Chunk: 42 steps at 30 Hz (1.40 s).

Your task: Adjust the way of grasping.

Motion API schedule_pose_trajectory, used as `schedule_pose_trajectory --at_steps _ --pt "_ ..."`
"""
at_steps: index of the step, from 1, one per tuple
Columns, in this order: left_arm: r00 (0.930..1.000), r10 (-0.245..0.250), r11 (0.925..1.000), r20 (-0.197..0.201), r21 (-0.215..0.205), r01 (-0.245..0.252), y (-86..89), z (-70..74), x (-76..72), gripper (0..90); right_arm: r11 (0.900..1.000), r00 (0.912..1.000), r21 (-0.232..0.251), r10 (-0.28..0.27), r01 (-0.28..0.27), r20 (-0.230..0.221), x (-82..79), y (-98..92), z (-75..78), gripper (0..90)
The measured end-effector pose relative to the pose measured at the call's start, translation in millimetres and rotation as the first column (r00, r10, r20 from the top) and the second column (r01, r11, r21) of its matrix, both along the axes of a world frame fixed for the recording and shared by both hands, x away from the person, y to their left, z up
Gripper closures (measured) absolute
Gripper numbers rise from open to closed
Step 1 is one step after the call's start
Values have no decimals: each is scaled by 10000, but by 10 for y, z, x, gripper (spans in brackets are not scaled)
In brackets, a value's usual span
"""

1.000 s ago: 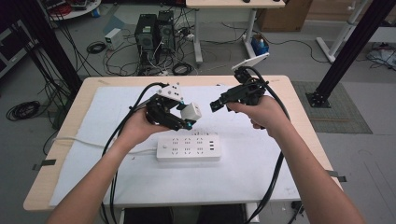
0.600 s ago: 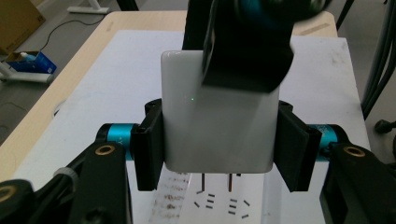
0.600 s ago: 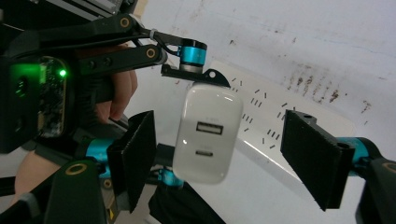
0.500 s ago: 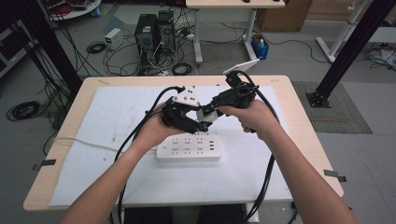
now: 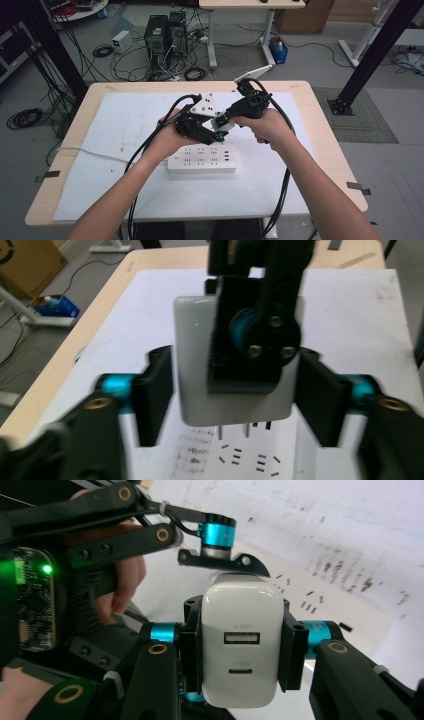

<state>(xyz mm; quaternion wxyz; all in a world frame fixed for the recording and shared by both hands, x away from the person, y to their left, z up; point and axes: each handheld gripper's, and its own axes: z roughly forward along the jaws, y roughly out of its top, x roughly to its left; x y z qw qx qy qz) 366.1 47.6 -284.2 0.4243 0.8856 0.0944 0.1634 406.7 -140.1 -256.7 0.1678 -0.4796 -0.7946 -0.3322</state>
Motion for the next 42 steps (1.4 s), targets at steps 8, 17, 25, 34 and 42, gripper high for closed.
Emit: schedule_pose_trajectory --at_steps 8,17,25,34,42 --pt "9963 733 9905 -438 1197 -676 116 -47 1 170 9988 9968 -468 155 -119 781 8 -75 84 621" --pt "9634 2295 9382 -1386 2951 -1811 629 -29 118 162 9644 9783 -2644 511 38 2006 2 -273 218 622" --pt "9073 3736 8675 -1927 4189 -2682 1043 40 199 162 9073 9662 -4201 944 155 2397 -33 -400 282 621" --pt "8424 4689 8084 -2654 5134 -2881 1331 -64 292 162 8645 9391 -4957 2341 -827 2517 -100 -270 315 621" --pt "8348 4796 8047 -2703 5148 -2957 1380 -87 320 162 8572 9275 -4995 2800 -1253 2478 -88 -194 294 621"
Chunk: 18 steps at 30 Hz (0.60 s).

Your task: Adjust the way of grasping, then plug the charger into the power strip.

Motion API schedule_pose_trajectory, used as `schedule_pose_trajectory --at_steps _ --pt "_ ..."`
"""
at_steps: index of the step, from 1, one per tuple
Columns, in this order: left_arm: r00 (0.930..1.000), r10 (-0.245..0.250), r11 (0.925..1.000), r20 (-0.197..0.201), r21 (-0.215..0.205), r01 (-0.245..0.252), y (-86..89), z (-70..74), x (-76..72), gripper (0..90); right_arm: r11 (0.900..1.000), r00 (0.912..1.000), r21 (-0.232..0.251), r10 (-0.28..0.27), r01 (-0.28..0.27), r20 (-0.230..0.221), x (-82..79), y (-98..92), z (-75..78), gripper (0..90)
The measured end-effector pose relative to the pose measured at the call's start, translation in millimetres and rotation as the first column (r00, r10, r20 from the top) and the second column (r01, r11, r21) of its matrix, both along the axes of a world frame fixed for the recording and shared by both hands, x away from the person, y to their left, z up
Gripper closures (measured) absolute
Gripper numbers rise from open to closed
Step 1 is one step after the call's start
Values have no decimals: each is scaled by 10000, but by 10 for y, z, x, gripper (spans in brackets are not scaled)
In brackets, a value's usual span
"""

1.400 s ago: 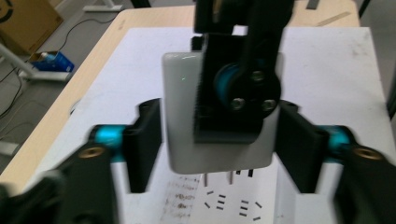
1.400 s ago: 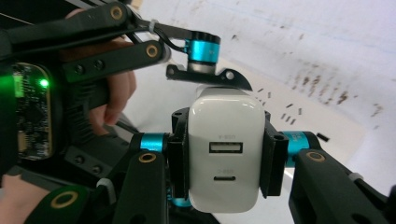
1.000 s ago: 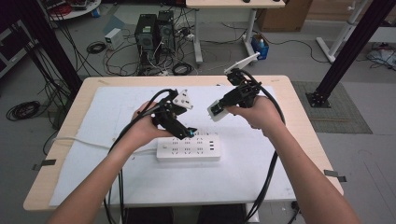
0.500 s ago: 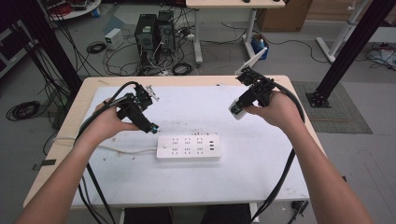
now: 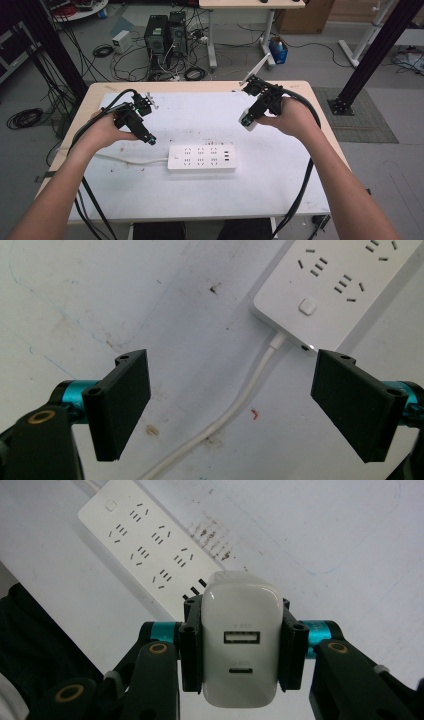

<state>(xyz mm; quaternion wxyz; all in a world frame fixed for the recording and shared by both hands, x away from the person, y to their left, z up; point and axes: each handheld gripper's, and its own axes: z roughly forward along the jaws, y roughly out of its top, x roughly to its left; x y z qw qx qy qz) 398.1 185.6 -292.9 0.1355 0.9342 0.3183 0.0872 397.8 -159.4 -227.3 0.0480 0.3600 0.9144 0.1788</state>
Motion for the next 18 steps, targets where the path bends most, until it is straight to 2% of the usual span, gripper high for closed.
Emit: schedule_pose_trajectory --at_steps 7,13,14,18 --pt "9998 -189 9997 -86 135 190 -78 2 6 162 9995 9996 162 271 -271 19 -44 43 11 621" --pt "9998 -199 9996 -8 181 199 -86 15 -5 162 9991 9992 157 385 -384 -117 -46 76 6 621" --pt "9999 -141 9999 39 14 141 -71 33 -35 162 9987 9986 128 494 -492 -176 -37 77 3 621" --pt "9999 -134 9999 -10 -35 134 -49 21 -51 162 9977 9977 114 667 -665 -151 -1 83 -8 621"
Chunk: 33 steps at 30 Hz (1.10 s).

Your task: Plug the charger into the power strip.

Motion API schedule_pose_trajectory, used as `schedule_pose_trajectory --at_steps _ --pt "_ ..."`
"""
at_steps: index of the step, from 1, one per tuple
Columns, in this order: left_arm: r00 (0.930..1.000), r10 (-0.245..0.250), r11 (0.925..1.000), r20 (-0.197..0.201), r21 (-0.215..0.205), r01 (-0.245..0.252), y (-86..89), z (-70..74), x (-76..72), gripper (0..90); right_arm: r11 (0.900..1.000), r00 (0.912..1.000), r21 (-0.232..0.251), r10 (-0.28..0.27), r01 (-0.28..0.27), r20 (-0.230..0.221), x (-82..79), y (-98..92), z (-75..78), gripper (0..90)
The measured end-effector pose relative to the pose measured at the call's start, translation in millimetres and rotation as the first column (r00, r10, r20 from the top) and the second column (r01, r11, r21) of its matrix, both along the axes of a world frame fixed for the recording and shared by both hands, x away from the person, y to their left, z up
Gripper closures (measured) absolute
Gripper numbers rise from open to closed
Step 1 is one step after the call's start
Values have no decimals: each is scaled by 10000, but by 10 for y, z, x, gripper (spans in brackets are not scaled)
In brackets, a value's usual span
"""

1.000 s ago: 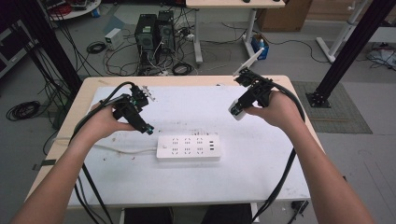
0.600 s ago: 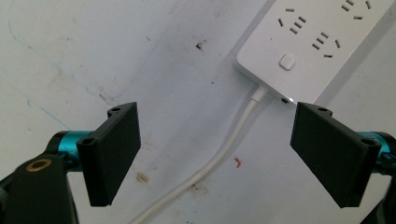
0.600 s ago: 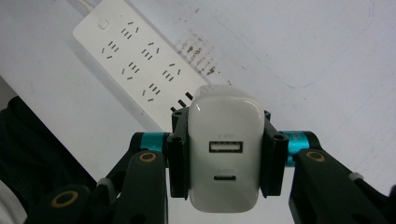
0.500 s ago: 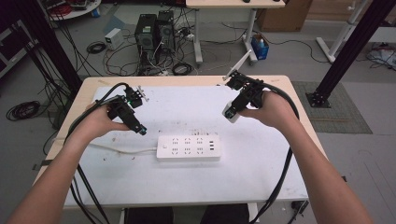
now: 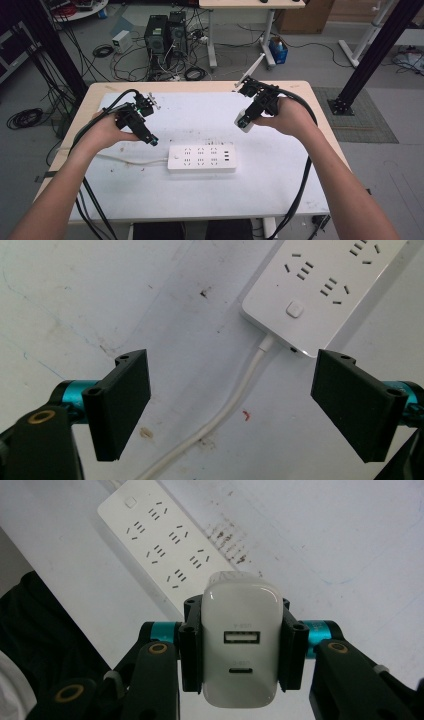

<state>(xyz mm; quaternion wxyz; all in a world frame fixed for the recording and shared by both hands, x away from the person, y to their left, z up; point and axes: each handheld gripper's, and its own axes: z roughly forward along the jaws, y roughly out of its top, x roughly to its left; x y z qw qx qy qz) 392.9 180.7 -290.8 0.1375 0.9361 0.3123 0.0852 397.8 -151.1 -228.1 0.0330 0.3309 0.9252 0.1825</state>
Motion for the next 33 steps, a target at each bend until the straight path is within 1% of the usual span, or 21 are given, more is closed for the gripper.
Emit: schedule_pose_trajectory --at_steps 3,5,7,9,12,13,16,19,20,21,22,23,24,26,27,28,29,30,31,32,33 --pt "10000 6 10000 -52 -1 -6 12 -17 -4 162 9999 9999 -49 143 -143 27 16 4 -15 621" --pt "9999 17 10000 -102 -77 -18 20 -28 -19 162 9984 9991 -391 419 -420 -30 59 67 -76 621" --pt "9998 21 9999 -175 -144 -23 28 -42 -28 162 9969 9981 -482 614 -614 -20 92 128 -121 622" --pt "9997 -8 9999 -238 -129 5 39 -53 -38 162 9925 9952 -749 978 -969 81 125 198 -181 621" --pt "9996 -126 9994 -247 -322 118 42 -68 -80 162 9796 9866 -1191 1632 -1616 40 150 319 -306 622" --pt "9997 -139 9990 -204 -439 130 44 -70 -99 162 9705 9791 -1335 2034 -2006 70 150 361 -358 622" --pt "9994 -311 9968 -169 -741 298 66 -68 -140 162 9522 9644 -1571 2644 -2621 -65 139 488 -510 621" --pt "9994 -211 9952 -260 -963 185 96 -85 -165 127 9236 9434 -1989 3314 -3277 -158 132 621 -666 622" --pt "9993 -300 9954 -219 -914 279 110 -85 -172 127 9160 9375 -2055 3473 -3445 -238 129 669 -711 622" --pt "9993 -300 9954 -219 -914 279 110 -85 -172 127 9160 9375 -2055 3473 -3445 -238 129 669 -711 622" --pt "9993 -310 9952 -199 -934 290 134 -92 -193 127 9082 9314 -2123 3626 -3606 -308 123 715 -750 622" --pt "9995 -258 9950 -182 -973 239 148 -100 -212 127 8864 9113 -2165 4090 -4092 -479 129 834 -860 622" --pt "9996 -237 9952 -139 -952 223 159 -103 -228 127 8805 9082 -2291 4160 -4150 -463 127 864 -883 622" --pt "9997 -211 9954 -115 -936 199 177 -105 -248 127 8643 8947 -2371 4427 -4436 -603 146 930 -962 622" --pt "9997 -211 9954 -115 -936 199 177 -105 -248 127 8643 8947 -2371 4427 -4436 -603 146 930 -962 622" --pt "9997 -211 9954 -115 -936 199 177 -105 -248 127 8602 8914 -2390 4483 -4504 -663 156 946 -990 622" --pt "9998 -163 9953 -148 -952 149 219 -113 -277 127 8436 8788 -2529 4719 -4736 -714 175 988 -1057 622" --pt "9998 -131 9956 -134 -925 118 230 -119 -286 127 8309 8676 -2579 4916 -4931 -751 189 998 -1082 622" --pt "9998 -90 9956 -148 -934 76 241 -127 -292 127 8301 8664 -2559 4936 -4954 -761 196 1009 -1106 622" --pt "9999 -14 9954 -149 -959 -1 250 -137 -300 127 8317 8684 -2551 4880 -4932 -879 201 1020 -1123 622" --pt "9999 1 9956 -148 -942 -15 260 -143 -302 127 8195 8565 -2561 5089 -5126 -862 216 1026 -1149 622"
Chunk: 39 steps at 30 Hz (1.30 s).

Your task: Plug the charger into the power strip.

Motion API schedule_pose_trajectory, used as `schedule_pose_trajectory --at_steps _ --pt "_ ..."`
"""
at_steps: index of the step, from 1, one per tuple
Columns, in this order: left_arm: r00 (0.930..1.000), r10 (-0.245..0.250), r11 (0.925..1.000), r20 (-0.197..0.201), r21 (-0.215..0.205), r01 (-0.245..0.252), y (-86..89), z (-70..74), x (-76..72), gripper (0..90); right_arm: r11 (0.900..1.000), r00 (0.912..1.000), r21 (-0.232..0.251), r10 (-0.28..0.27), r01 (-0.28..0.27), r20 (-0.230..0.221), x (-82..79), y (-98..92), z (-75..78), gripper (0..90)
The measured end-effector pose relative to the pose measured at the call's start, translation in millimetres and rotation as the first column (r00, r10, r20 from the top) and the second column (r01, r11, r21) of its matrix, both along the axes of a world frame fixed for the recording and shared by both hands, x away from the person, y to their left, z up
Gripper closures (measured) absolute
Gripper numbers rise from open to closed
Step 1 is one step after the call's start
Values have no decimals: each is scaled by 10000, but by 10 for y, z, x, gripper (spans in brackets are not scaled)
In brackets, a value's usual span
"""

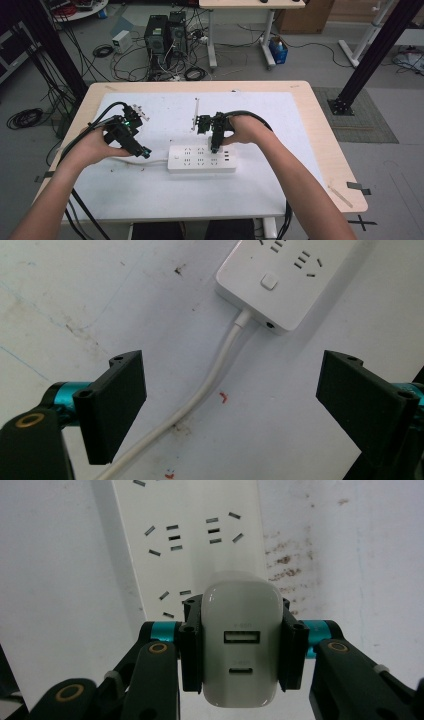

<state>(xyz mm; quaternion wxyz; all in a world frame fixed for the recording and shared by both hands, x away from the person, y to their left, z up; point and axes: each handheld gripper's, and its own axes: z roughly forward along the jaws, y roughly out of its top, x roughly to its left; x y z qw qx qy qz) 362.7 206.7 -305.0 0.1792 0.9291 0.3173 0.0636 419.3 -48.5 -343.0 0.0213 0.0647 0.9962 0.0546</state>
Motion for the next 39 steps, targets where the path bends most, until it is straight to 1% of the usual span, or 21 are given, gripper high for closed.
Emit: schedule_pose_trajectory --at_steps 1,7,10,12,13,16,18,20,22,25,26,27,29,31,32,33,35,36,37,38,39 --pt "10000 61 10000 -16 -32 -61 7 -7 -4 127 9999 10000 -118 65 -65 37 0 10 -11 622" --pt "9999 134 9999 -109 18 -134 20 -35 -16 127 9992 9991 101 398 -396 -160 24 46 -63 623" --pt "9998 128 9999 -139 1 -128 16 -42 -26 127 9972 9970 -96 742 -744 -201 14 46 -102 624" --pt "9998 139 9999 -150 8 -139 9 -51 -29 127 9974 9971 -6 714 -714 -251 28 37 -102 624" --pt "9998 125 9999 -173 21 -125 8 -53 -27 127 9958 9955 6 920 -920 -214 29 40 -109 625" --pt "9998 147 9999 -157 25 -147 0 -62 -27 127 9941 9939 -111 1081 -1084 -227 26 50 -119 627" --pt "9997 139 9999 -211 -4 -139 -10 -71 -32 127 9884 9893 -427 1454 -1457 -100 10 64 -198 628" --pt "9997 77 10000 -234 42 -76 -8 -78 -32 127 9898 9907 -434 1354 -1359 -150 19 61 -194 629" --pt "9995 127 9999 -275 8 -127 -8 -93 -24 127 9890 9898 -406 1423 -1422 4 1 55 -201 630" --pt "9993 205 9998 -313 -15 -206 -13 -110 -8 127 9902 9919 -584 1273 -1272 -21 -11 72 -200 630" --pt "9993 175 9998 -337 -22 -176 -14 -110 -3 127 9888 9904 -564 1383 -1378 34 -10 76 -204 630" --pt "9993 149 9999 -344 -27 -150 -19 -112 -1 127 9893 9906 -567 1358 -1347 163 -27 75 -207 630" --pt "9994 127 9999 -320 6 -127 -31 -119 10 127 9891 9905 -602 1356 -1341 213 -40 79 -210 630" --pt "9994 160 9999 -313 -22 -161 -38 -119 13 127 9912 9925 -543 1216 -1208 103 -24 73 -212 630" --pt "9993 168 9998 -336 -95 -171 -44 -121 15 127 9922 9935 -497 1138 -1139 -55 3 69 -214 629" --pt "9994 119 9999 -328 -35 -120 -48 -117 18 127 9914 9926 -496 1209 -1211 -78 12 73 -220 629" --pt "9994 132 9999 -319 -75 -134 -64 -114 26 127 9900 9920 -639 1261 -1257 20 -5 88 -225 629" --pt "9995 60 10000 -318 -50 -62 -76 -99 38 127 9879 9899 -742 1386 -1362 283 -47 129 -256 629" --pt "9996 113 9998 -273 -132 -117 -86 -97 37 127 9890 9913 -727 1303 -1288 167 -36 124 -261 629" --pt "9996 126 9997 -252 -183 -131 -93 -95 34 127 9886 9902 -656 1376 -1357 247 -35 113 -265 629" --pt "9996 86 9998 -267 -188 -91 -96 -93 30 127 9911 9920 -500 1245 -1234 191 -31 93 -267 629"
